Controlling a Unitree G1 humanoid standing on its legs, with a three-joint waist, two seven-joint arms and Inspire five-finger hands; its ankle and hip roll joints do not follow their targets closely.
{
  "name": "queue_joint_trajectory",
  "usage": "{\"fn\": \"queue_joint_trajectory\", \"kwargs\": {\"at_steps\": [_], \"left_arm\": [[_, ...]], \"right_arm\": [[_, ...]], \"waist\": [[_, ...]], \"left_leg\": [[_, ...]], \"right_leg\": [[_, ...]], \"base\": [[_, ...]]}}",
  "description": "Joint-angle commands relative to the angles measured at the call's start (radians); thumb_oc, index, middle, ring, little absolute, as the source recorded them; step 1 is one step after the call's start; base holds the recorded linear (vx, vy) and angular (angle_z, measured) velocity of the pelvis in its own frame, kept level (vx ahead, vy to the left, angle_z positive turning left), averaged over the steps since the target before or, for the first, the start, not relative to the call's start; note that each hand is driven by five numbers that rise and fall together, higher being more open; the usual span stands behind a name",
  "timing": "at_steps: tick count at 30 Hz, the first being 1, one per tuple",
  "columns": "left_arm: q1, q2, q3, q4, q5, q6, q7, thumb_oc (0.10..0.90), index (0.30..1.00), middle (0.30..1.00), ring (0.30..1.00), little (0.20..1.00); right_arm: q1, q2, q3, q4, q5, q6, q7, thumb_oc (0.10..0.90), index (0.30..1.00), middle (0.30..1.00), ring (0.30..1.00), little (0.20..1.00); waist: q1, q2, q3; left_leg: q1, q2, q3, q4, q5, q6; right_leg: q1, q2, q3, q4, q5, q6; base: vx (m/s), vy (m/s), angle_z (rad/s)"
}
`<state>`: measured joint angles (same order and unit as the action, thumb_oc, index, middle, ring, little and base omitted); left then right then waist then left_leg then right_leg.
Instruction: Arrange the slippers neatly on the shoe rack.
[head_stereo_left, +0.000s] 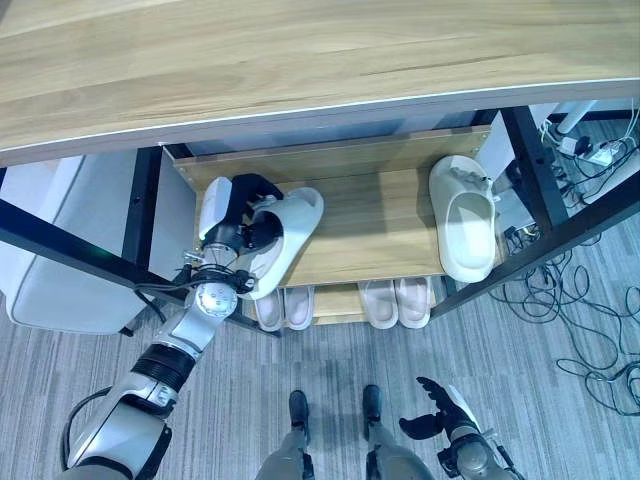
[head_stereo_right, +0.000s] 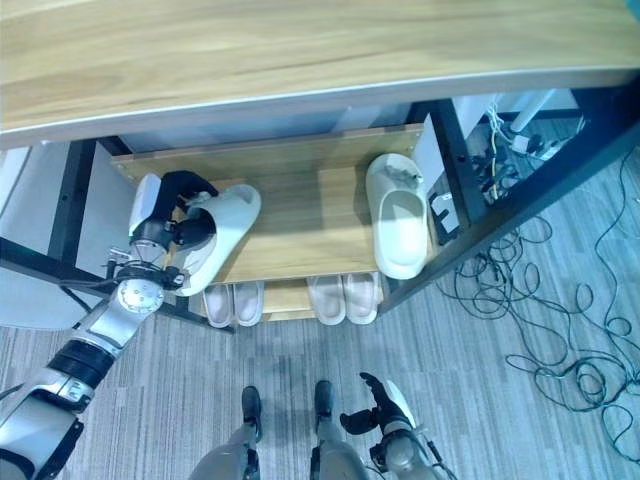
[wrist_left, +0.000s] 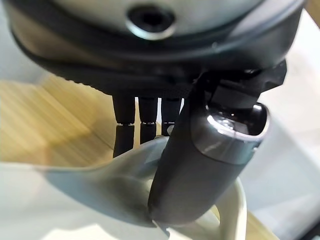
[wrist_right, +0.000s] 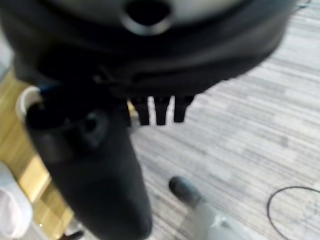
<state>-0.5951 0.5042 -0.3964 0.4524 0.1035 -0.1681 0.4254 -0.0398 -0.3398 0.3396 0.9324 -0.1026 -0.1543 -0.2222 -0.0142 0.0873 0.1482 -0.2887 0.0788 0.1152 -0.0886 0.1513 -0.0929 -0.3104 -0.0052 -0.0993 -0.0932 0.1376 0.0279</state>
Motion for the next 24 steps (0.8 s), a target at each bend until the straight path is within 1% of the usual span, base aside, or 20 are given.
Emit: {"fn": "queue_joint_trajectory", "kwargs": {"at_steps": [1,5,8,9,11,16,17,19,21,24], "left_arm": [[-0.113,-0.041,0.041,-0.068,-0.028,-0.074,0.062,0.400,0.300,0.300,0.300,0.300],[-0.158,-0.062,0.020,-0.074,-0.023,-0.073,0.075,0.400,0.300,0.300,0.300,0.300],[-0.209,-0.061,0.003,-0.053,-0.021,-0.067,0.087,0.400,0.300,0.300,0.300,0.300],[-0.211,-0.061,0.003,-0.052,-0.022,-0.068,0.087,0.400,0.300,0.300,0.300,0.300],[-0.261,-0.048,-0.016,-0.003,-0.027,-0.062,0.094,0.400,0.300,0.300,0.300,0.300],[-0.331,-0.036,-0.051,0.075,-0.021,-0.055,0.098,0.400,0.300,0.300,0.300,0.300],[-0.363,-0.037,-0.066,0.122,-0.019,-0.047,0.105,0.400,0.300,0.300,0.300,0.300],[-0.380,-0.035,-0.070,0.146,-0.019,-0.044,0.111,0.400,0.300,0.300,0.300,0.300],[-0.418,-0.024,-0.080,0.205,-0.014,-0.030,0.124,0.400,0.300,0.300,0.300,0.300],[-0.451,-0.014,-0.085,0.265,-0.020,-0.022,0.131,0.400,0.300,0.300,0.300,0.300]], "right_arm": [[0.071,-0.027,-0.012,-0.077,0.013,-0.019,-0.022,0.800,0.900,0.900,0.900,0.900],[0.085,-0.038,-0.024,-0.092,0.017,-0.021,-0.026,0.800,0.900,0.900,0.900,0.900],[0.096,-0.048,-0.035,-0.101,0.021,-0.023,-0.026,0.800,0.900,0.900,0.900,0.900],[0.096,-0.048,-0.035,-0.101,0.021,-0.022,-0.026,0.800,0.900,0.900,0.900,0.900],[0.103,-0.056,-0.041,-0.102,0.025,-0.023,-0.026,0.800,0.900,0.900,0.900,0.900],[0.119,-0.063,-0.045,-0.097,0.031,-0.027,-0.026,0.800,0.900,0.900,0.900,0.900],[0.125,-0.067,-0.044,-0.094,0.033,-0.029,-0.025,0.800,0.900,0.900,0.900,0.900],[0.125,-0.069,-0.044,-0.093,0.035,-0.030,-0.025,0.800,0.900,0.900,0.900,0.900],[0.128,-0.071,-0.042,-0.090,0.042,-0.031,-0.024,0.800,0.900,0.900,0.900,0.900],[0.128,-0.070,-0.033,-0.094,0.045,-0.034,-0.025,0.800,0.900,0.900,0.900,0.900]], "waist": [[-0.013,0.017,-0.058],[-0.025,0.031,-0.057],[-0.039,0.041,-0.058],[-0.037,0.041,-0.058],[-0.053,0.050,-0.061],[-0.067,0.061,-0.066],[-0.074,0.068,-0.069],[-0.077,0.072,-0.070],[-0.084,0.082,-0.071],[-0.086,0.085,-0.069]], "left_leg": [[-0.029,-0.043,0.001,0.001,-0.018,-0.009],[-0.021,-0.044,0.019,0.001,-0.023,-0.004],[-0.015,-0.045,0.037,0.001,-0.027,0.000],[-0.015,-0.045,0.038,0.001,-0.028,0.000],[-0.013,-0.044,0.056,0.001,-0.031,0.002],[-0.011,-0.048,0.067,0.001,-0.036,0.003],[-0.011,-0.052,0.069,0.001,-0.038,0.003],[-0.014,-0.053,0.069,0.001,-0.038,0.004],[-0.022,-0.056,0.072,0.001,-0.036,0.004],[-0.029,-0.056,0.073,0.001,-0.034,0.004]], "right_leg": [[-0.003,-0.070,-0.007,0.011,-0.064,0.120],[-0.005,-0.075,0.006,0.012,-0.060,0.126],[-0.008,-0.078,0.020,0.012,-0.056,0.131],[-0.008,-0.078,0.021,0.012,-0.056,0.131],[-0.016,-0.082,0.034,0.012,-0.049,0.136],[-0.026,-0.087,0.047,0.013,-0.045,0.138],[-0.032,-0.090,0.049,0.014,-0.043,0.139],[-0.036,-0.090,0.050,0.015,-0.042,0.140],[-0.049,-0.094,0.055,0.016,-0.038,0.141],[-0.057,-0.096,0.057,0.017,-0.034,0.143]], "base": [[-0.01,0.033,-0.09],[0.00,0.045,-0.16],[0.00,0.048,-0.25],[0.00,0.050,-0.26],[0.01,0.056,-0.20],[0.01,0.024,-0.16],[0.00,0.000,0.00],[0.00,0.028,-0.05],[-0.01,0.034,-0.05],[-0.01,0.007,-0.11]]}}
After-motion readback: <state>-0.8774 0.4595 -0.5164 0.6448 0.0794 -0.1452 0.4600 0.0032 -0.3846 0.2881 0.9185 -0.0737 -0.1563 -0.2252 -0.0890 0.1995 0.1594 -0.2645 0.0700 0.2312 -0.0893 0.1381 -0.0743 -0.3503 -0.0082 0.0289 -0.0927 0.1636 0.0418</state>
